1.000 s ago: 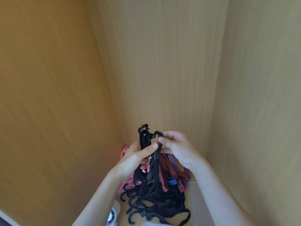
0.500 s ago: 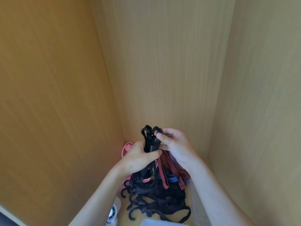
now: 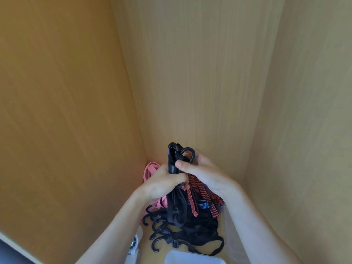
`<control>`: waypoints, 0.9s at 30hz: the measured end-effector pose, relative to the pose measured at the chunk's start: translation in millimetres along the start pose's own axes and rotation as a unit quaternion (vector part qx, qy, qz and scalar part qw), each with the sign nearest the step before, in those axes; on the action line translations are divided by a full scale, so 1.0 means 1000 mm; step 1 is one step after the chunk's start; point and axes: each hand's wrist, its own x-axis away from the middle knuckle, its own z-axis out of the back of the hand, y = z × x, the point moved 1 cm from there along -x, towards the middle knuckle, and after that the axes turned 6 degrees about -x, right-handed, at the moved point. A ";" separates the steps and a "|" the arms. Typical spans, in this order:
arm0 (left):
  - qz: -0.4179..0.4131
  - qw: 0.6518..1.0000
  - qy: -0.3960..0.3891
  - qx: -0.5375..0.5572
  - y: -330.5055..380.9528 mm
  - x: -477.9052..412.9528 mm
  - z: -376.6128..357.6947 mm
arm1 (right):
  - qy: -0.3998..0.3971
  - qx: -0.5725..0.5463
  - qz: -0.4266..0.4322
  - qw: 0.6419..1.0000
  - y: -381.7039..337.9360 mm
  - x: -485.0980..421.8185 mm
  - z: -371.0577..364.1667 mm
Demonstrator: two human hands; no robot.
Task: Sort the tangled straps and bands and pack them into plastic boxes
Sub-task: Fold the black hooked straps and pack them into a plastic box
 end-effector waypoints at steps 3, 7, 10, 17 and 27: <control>-0.025 0.999 -0.023 -0.025 0.004 0.001 -0.008 | 0.000 0.060 0.002 0.998 -0.001 -0.002 -0.012; -0.060 0.998 -0.018 -0.010 0.005 0.000 -0.013 | 0.075 -0.002 0.009 0.997 0.006 -0.004 -0.018; -0.078 0.997 0.004 0.010 0.005 -0.001 -0.015 | 0.104 0.006 0.033 0.994 0.004 -0.004 -0.022; -0.009 0.996 -0.066 0.066 -0.007 0.003 -0.016 | 0.161 -0.093 0.070 0.980 0.001 -0.005 -0.015; 0.018 0.950 -0.140 0.279 -0.028 0.021 -0.019 | 0.242 -0.113 0.138 0.954 0.002 -0.002 -0.013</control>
